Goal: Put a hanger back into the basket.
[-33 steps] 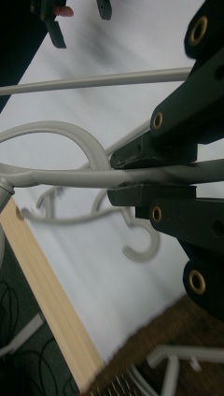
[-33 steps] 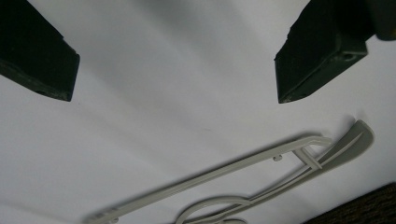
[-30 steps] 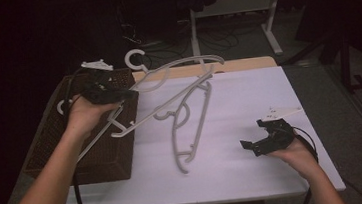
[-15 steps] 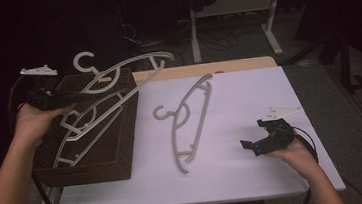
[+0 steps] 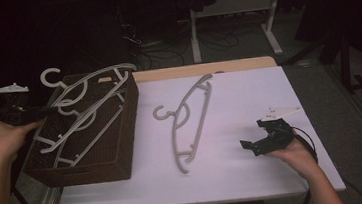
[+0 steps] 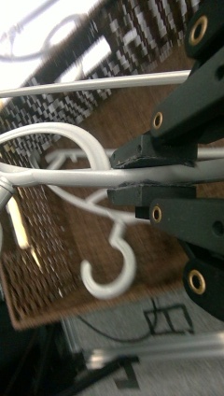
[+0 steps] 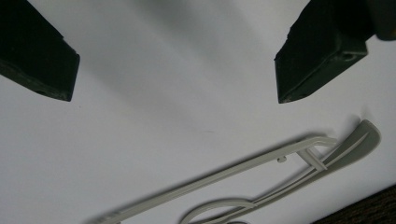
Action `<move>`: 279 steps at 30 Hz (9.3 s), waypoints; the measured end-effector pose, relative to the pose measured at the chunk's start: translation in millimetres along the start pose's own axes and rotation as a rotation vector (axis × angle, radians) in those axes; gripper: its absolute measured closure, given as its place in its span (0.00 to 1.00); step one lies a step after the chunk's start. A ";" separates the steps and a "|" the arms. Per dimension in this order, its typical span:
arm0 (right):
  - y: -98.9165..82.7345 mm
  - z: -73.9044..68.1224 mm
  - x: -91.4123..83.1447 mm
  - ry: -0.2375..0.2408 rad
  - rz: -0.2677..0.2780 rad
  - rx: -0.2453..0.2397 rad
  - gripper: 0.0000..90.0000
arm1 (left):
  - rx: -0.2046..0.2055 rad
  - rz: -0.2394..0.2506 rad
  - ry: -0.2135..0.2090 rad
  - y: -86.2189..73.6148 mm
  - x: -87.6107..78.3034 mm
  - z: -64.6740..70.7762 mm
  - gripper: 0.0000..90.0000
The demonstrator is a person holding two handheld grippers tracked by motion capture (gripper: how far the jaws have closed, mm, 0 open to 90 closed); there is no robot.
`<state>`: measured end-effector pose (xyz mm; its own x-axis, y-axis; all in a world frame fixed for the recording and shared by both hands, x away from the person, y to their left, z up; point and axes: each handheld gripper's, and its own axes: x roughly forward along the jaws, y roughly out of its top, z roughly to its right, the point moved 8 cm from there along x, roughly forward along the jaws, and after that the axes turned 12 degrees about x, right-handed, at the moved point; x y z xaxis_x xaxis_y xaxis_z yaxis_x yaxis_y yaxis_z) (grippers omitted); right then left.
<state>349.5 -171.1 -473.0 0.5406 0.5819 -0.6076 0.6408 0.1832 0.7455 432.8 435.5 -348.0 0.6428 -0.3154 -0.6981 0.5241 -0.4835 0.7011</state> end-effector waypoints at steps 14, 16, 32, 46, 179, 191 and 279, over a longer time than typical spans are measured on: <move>-0.7 -0.8 1.6 -0.001 -0.005 -0.001 0.00 | -0.023 -0.082 0.001 -27.1 24.4 -9.2 0.92; -0.8 -0.4 1.4 -0.002 -0.005 -0.002 0.00 | -0.030 -0.097 -0.007 -30.8 31.5 -7.4 0.92; -0.4 -0.4 0.6 -0.001 -0.002 -0.001 0.00 | -0.075 0.050 -0.152 -8.0 31.2 16.5 0.52; -0.6 -0.1 0.4 -0.001 -0.003 -0.002 0.00 | -0.032 0.176 -0.326 52.5 42.4 111.2 0.32; 27.9 27.8 46.4 -0.100 -0.079 0.047 0.99 | 0.211 0.144 -0.512 38.7 145.9 319.2 0.12; 12.8 32.5 59.8 -0.152 -0.159 0.001 0.99 | 0.220 0.118 -0.494 35.5 151.4 318.3 0.12; -5.3 9.0 -3.8 -0.056 0.012 0.022 0.02 | 0.163 0.088 -0.209 121.3 27.5 151.9 0.91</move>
<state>348.9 -181.4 -477.2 0.5776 0.5385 -0.6135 0.6455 0.1587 0.7471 429.2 244.1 -304.3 0.5439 -0.5151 -0.6625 0.3642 -0.5663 0.7393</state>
